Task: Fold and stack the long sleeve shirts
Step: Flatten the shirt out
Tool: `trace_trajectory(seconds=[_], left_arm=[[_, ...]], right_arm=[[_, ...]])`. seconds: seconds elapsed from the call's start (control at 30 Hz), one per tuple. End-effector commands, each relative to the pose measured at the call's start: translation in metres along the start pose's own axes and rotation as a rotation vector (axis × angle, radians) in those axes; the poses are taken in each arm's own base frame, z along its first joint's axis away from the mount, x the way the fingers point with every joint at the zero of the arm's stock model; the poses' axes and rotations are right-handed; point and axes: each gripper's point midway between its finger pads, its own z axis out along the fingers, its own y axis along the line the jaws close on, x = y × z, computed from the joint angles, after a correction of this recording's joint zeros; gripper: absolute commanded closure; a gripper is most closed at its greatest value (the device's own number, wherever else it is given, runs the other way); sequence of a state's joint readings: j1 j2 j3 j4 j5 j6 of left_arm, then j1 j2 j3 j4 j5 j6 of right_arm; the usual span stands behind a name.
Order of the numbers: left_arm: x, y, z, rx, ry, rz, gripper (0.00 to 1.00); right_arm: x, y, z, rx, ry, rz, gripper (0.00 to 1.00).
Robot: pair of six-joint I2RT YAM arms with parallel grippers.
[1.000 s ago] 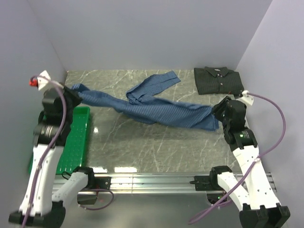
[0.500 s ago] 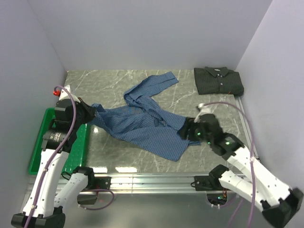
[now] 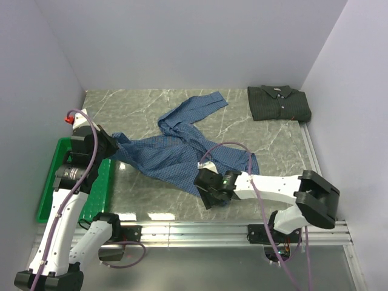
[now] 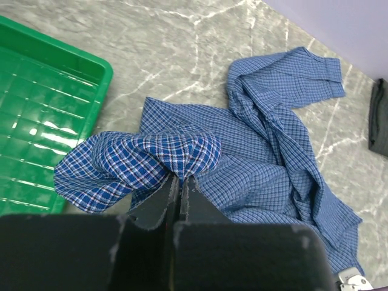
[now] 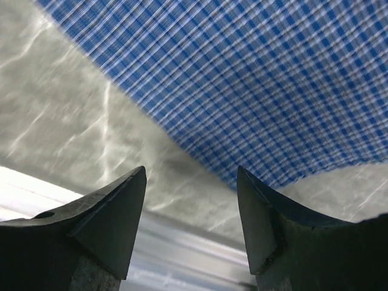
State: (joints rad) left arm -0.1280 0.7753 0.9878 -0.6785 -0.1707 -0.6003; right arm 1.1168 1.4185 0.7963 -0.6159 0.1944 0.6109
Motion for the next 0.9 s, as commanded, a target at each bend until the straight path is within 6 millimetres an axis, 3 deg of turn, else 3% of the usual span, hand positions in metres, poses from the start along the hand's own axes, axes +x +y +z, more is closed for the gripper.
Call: trace_trajectory(seconds=[0.0, 0.33, 0.47, 0.63, 0.77, 0.83, 0.87], left_arm=[[-0.023, -0.004, -0.009, -0.003, -0.071, 0.015, 0.99], [-0.024, 0.0, -0.005, -0.022, -0.078, 0.023, 0.99], [-0.025, 0.0, -0.002, -0.034, -0.08, 0.025, 0.99], [-0.027, 0.002, 0.0, -0.046, -0.087, 0.029, 0.99], [-0.026, 0.003, 0.004, -0.059, -0.084, 0.034, 1.0], [-0.025, 0.004, 0.006, -0.06, -0.078, 0.034, 0.99], [-0.025, 0.003, 0.007, -0.057, -0.078, 0.034, 0.99]], right_arm=[[-0.019, -0.004, 0.002, 0.068, -0.057, -0.034, 0.31], [-0.005, 0.001, 0.031, 0.091, 0.026, -0.056, 0.31], [0.007, 0.0, 0.042, 0.105, 0.083, -0.064, 0.49], [0.014, -0.009, 0.049, 0.132, 0.12, -0.026, 0.6], [0.004, -0.029, 0.045, 0.219, 0.07, 0.06, 0.57], [-0.002, -0.033, 0.043, 0.236, 0.037, 0.105, 0.51], [-0.003, -0.038, 0.041, 0.255, 0.027, 0.12, 0.43]])
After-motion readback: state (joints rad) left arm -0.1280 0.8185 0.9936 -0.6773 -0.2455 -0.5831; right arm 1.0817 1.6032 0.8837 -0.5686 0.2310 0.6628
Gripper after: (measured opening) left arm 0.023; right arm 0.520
